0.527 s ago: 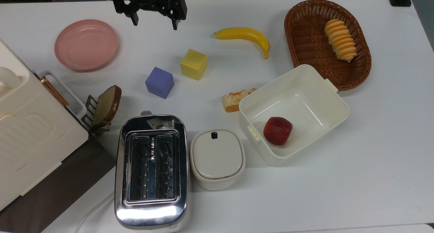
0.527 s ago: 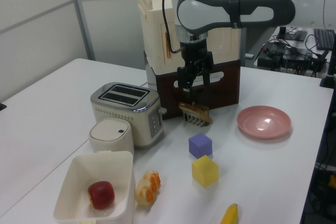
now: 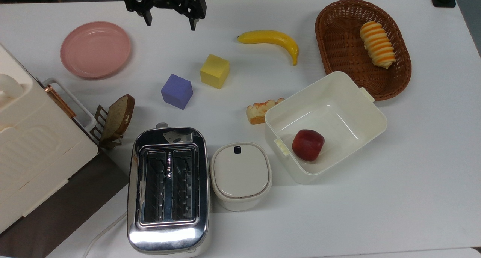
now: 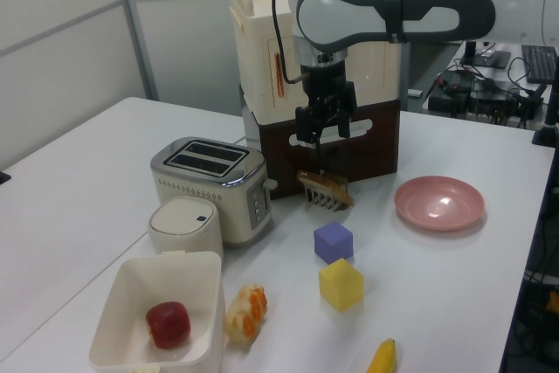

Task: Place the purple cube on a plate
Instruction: 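Move the open gripper over the purple cube and lower it, then close the gripper on the purple cube and lift it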

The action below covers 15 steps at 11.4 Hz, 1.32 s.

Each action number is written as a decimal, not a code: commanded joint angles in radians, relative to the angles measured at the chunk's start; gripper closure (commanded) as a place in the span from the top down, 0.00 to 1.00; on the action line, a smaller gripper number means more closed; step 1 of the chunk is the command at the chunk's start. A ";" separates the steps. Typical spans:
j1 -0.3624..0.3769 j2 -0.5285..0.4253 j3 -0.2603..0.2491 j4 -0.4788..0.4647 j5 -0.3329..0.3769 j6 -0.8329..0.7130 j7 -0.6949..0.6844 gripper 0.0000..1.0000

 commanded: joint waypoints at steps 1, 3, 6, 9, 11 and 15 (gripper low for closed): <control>0.002 -0.016 0.000 -0.018 -0.003 0.001 0.005 1.00; 0.002 0.022 0.002 -0.018 -0.015 0.033 0.005 1.00; -0.012 0.049 -0.008 -0.034 -0.006 0.041 0.058 1.00; -0.061 0.113 -0.008 -0.089 -0.006 0.091 0.135 1.00; -0.079 0.138 -0.009 -0.148 -0.013 0.163 0.150 1.00; -0.068 0.251 -0.014 -0.177 -0.038 0.306 0.188 1.00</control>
